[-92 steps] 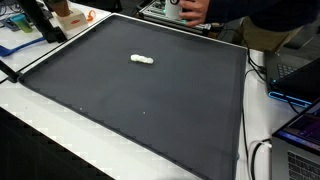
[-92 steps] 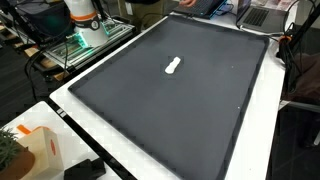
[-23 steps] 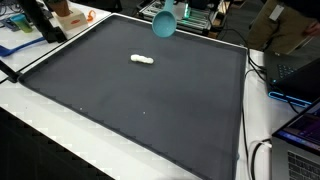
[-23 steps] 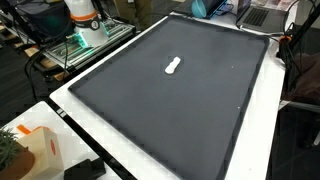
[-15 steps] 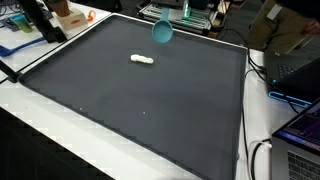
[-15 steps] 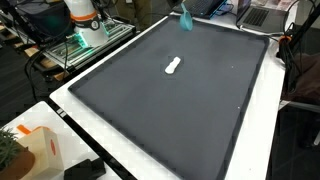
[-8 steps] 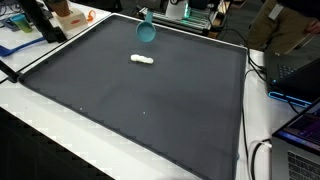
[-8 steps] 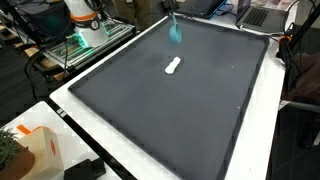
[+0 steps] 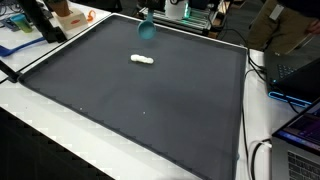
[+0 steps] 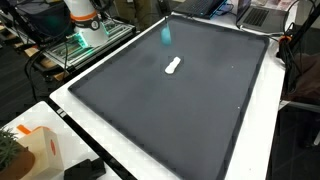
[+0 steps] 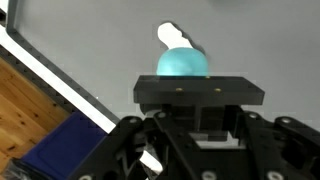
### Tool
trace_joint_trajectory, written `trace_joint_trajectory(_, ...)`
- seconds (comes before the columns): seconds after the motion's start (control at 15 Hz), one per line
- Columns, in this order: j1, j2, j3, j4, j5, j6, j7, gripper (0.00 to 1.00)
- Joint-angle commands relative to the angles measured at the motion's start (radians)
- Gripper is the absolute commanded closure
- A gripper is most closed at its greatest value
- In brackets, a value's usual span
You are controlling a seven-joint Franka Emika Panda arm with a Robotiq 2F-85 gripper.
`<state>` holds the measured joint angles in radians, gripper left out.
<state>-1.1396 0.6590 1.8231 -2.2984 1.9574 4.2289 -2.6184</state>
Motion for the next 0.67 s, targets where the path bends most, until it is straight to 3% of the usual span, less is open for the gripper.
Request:
trace_joint_trajectory(0.0,0.028,-0.081,-0.097,0.064,0.132,0.000,-0.220,0.73)
trace_joint_trajectory(0.07,0.041,-0.067,-0.099,0.027,0.088,-0.011,-0.114,0.73)
trace_joint_trajectory(0.13,0.015,-0.029,-0.070,0.025,0.068,-0.014,-0.107,0.48)
trace_joint_trajectory(0.27,0.024,-0.067,-0.096,0.029,0.096,-0.042,-0.113,0.48)
trace_joint_trajectory(0.33,0.028,-0.068,-0.097,0.029,0.097,-0.042,-0.115,0.73)
trace_joint_trajectory(0.4,0.033,-0.046,-0.096,0.032,0.092,-0.049,-0.155,0.73)
trace_joint_trajectory(0.47,0.058,0.049,-0.078,0.001,0.012,0.008,-0.109,0.73)
trace_joint_trajectory(0.6,0.069,0.057,-0.081,-0.008,-0.022,-0.002,-0.122,0.73)
